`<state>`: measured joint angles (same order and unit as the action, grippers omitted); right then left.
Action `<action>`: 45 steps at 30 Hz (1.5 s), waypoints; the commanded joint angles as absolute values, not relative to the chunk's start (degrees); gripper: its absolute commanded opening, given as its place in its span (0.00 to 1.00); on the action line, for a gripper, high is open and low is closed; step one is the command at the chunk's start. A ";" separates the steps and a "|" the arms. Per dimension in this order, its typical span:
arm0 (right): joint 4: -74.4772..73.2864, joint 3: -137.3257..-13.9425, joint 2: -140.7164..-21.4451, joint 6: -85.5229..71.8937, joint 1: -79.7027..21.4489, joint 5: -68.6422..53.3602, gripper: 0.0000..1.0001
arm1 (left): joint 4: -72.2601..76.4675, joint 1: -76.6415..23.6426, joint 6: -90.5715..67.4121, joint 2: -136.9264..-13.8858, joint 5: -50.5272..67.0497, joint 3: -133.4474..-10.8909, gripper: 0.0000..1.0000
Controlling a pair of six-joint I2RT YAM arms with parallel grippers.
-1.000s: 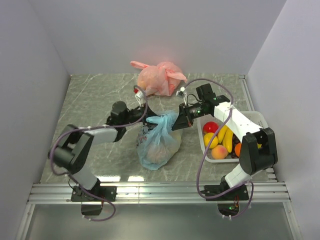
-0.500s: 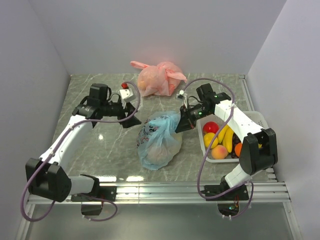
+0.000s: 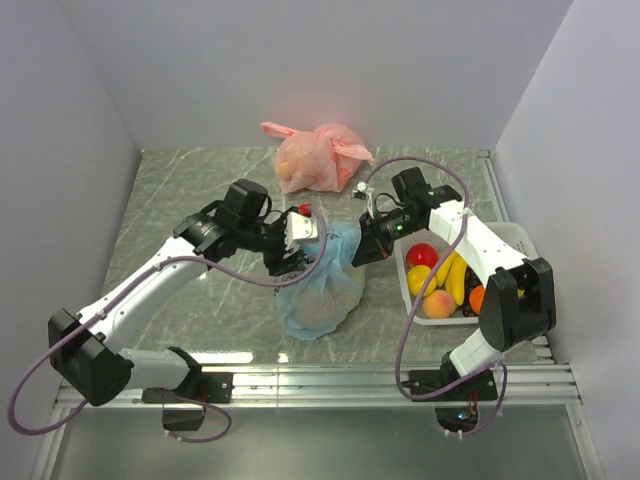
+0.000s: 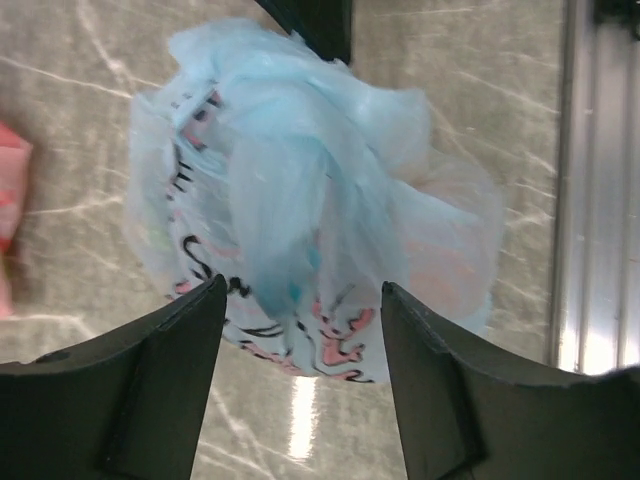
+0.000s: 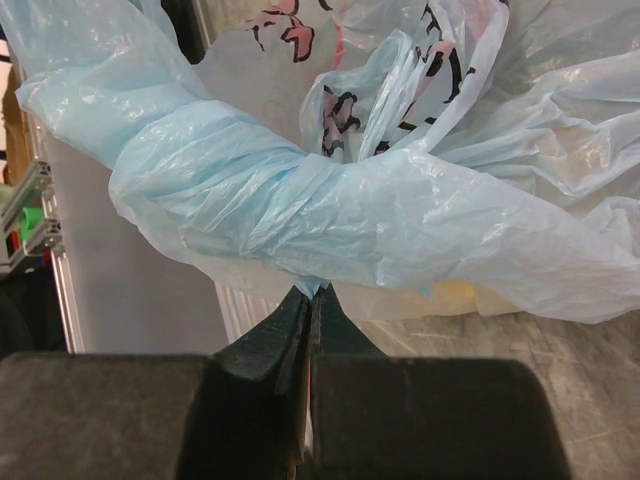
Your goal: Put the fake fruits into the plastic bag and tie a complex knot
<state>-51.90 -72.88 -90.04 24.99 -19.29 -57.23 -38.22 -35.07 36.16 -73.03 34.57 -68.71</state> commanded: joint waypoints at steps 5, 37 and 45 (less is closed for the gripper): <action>-52.47 -76.55 -87.19 24.26 -20.83 -53.97 0.00 | -33.14 -38.84 35.51 -77.08 23.65 -75.76 0.57; -42.54 -61.61 -81.04 26.02 -4.48 -30.50 0.00 | -36.13 -9.94 25.75 -54.58 10.55 -41.49 0.00; -35.87 -58.01 -79.72 21.10 -4.31 -25.59 0.00 | -32.26 -6.33 19.43 -61.96 6.52 -44.29 0.00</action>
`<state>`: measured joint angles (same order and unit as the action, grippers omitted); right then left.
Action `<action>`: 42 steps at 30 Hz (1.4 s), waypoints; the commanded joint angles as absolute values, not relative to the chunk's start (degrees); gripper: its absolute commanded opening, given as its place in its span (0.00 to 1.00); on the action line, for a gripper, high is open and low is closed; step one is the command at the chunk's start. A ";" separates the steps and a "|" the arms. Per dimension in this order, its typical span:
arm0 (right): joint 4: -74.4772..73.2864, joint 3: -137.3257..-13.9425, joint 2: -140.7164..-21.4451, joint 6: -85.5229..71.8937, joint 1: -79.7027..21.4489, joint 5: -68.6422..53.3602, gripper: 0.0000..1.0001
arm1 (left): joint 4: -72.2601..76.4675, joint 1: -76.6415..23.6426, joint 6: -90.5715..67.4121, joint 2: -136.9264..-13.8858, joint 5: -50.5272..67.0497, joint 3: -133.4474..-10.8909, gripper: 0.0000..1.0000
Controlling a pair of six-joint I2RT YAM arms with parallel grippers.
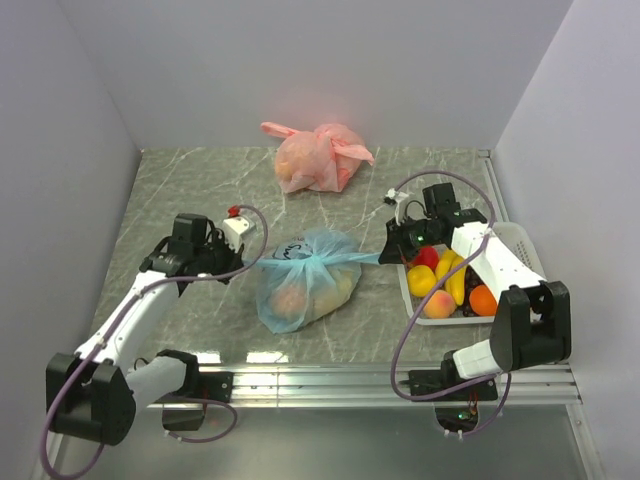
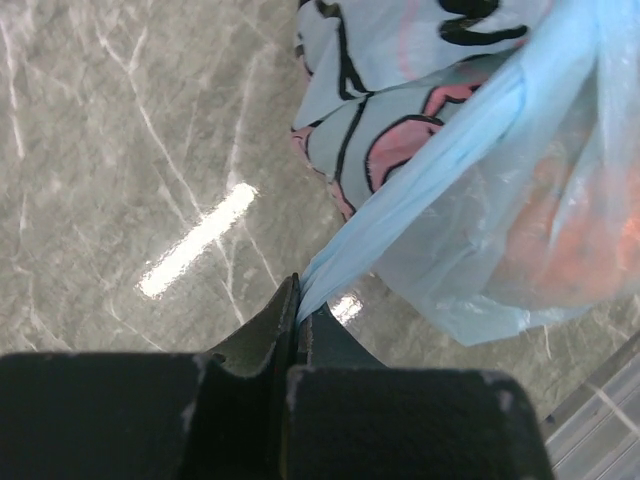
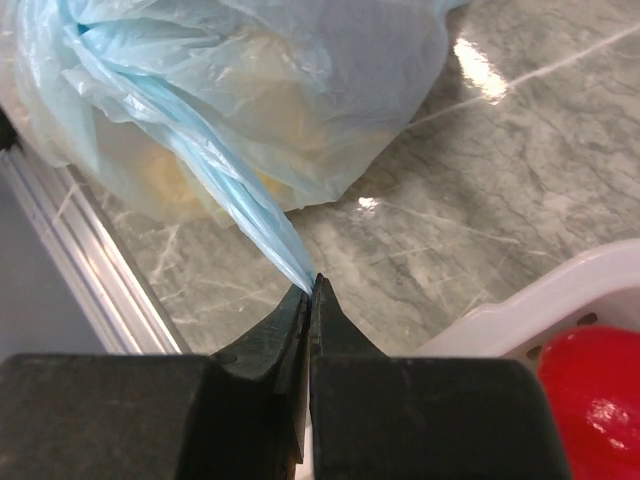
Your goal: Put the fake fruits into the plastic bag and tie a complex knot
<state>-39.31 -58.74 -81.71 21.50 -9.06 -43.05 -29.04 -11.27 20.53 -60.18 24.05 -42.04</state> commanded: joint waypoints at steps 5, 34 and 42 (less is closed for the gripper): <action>-33.31 -57.74 -77.96 17.06 -2.29 -23.20 0.00 | -31.46 -2.38 16.18 -62.93 4.83 -47.19 0.00; -35.68 -67.40 -80.68 15.65 -2.20 -24.43 0.00 | -31.02 8.35 22.32 -68.99 11.60 -60.37 0.00; -32.44 -65.67 -84.28 14.77 -9.82 -24.00 0.00 | -26.55 8.96 23.64 -71.63 11.42 -58.46 0.00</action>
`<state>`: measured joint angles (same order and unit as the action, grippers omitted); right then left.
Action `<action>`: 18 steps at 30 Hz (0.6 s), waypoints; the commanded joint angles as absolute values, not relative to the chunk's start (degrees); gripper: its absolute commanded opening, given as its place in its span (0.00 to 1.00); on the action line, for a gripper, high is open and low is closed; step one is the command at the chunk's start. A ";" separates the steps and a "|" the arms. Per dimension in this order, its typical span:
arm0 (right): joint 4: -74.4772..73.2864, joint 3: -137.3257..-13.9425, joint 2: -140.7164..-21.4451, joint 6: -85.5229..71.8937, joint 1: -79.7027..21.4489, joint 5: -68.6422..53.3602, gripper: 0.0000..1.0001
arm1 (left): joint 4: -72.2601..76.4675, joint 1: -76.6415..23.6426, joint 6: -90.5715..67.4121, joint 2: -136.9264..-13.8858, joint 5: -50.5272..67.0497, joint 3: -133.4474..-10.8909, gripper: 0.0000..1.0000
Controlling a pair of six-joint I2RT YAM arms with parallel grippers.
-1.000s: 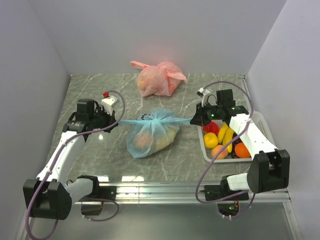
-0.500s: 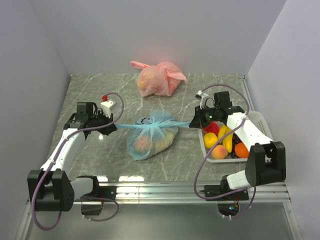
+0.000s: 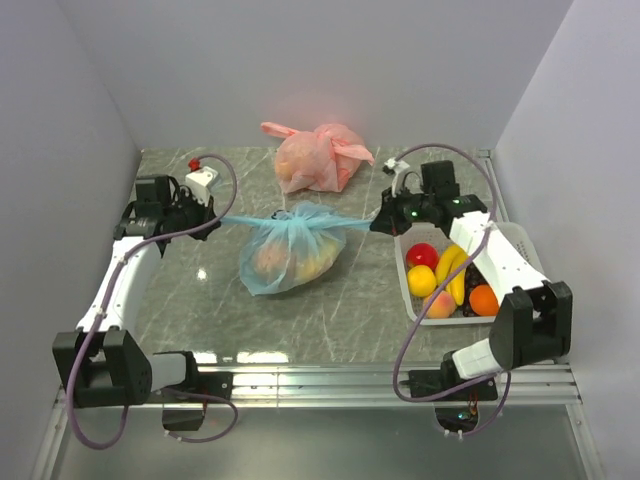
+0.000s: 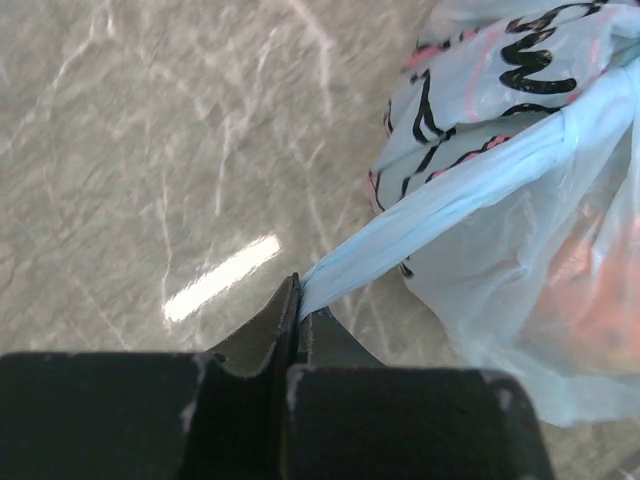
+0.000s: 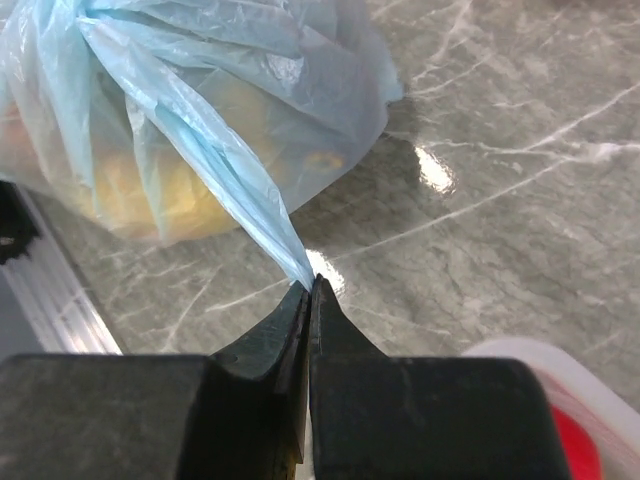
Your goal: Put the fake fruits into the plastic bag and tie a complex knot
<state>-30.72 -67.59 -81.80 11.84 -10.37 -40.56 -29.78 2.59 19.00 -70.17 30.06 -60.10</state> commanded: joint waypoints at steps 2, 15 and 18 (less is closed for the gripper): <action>-31.12 -64.60 -85.60 14.15 -11.50 -23.64 0.00 | -25.14 8.96 23.82 -72.85 10.81 -55.74 0.00; -30.76 -66.18 -88.86 11.07 -13.54 -23.99 0.00 | -27.68 8.88 19.61 -76.12 22.32 -53.61 0.01; -32.69 -67.23 -89.30 11.51 -13.54 -25.66 0.24 | -29.08 8.88 18.46 -75.06 25.13 -54.58 0.24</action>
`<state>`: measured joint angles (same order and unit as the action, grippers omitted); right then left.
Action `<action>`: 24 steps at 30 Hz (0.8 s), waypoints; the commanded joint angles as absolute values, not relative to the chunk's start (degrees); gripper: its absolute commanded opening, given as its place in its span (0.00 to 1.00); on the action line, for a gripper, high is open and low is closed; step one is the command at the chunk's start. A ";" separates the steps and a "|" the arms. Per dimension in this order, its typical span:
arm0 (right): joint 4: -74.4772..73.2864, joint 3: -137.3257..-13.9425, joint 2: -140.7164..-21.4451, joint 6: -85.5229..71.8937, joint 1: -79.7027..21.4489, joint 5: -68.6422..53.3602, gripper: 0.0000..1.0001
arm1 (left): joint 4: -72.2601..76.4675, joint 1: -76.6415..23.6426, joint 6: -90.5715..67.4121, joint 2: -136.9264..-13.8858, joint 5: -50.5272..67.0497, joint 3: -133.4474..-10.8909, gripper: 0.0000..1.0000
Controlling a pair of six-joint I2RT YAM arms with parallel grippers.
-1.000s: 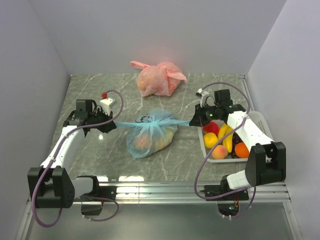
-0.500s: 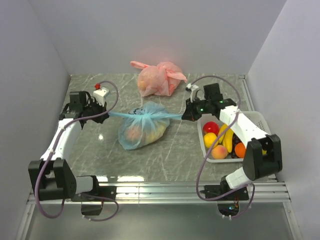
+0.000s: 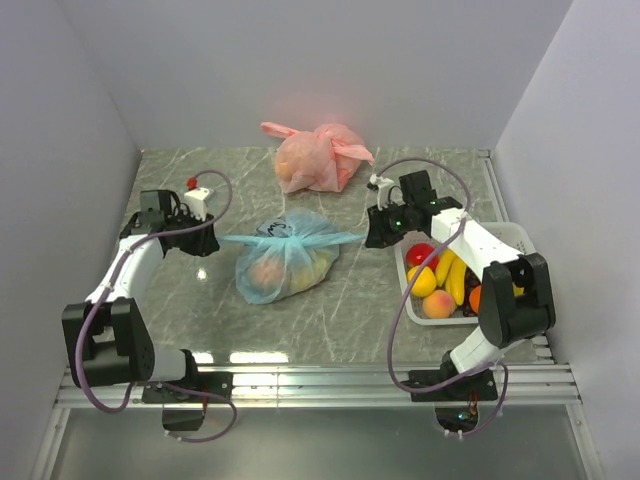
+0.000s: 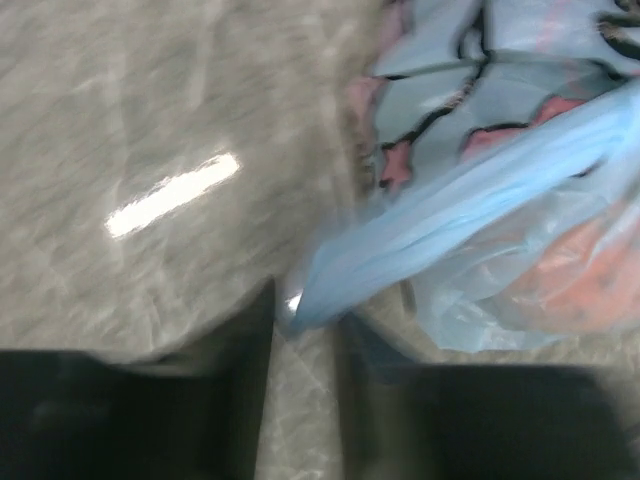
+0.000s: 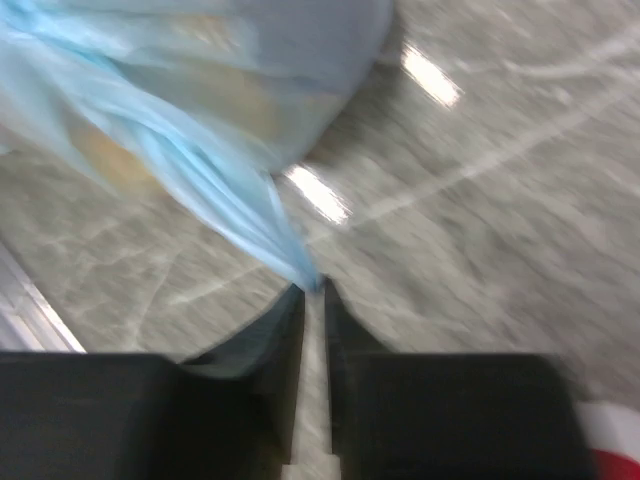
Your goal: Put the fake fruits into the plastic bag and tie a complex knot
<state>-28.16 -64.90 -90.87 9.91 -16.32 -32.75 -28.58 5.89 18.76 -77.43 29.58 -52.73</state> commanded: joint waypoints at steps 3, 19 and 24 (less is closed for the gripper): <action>-33.31 -68.46 -87.72 10.90 -13.36 -27.07 0.52 | -31.19 8.88 16.88 -73.31 28.38 -56.86 0.56; -38.30 -78.93 -74.09 -3.43 -4.40 -29.16 0.99 | -42.10 9.05 -2.17 -72.42 32.17 -79.81 0.99; -38.24 -70.16 -68.74 -1.50 -3.25 -33.48 1.00 | -36.14 9.05 -5.97 -68.39 31.64 -73.14 0.99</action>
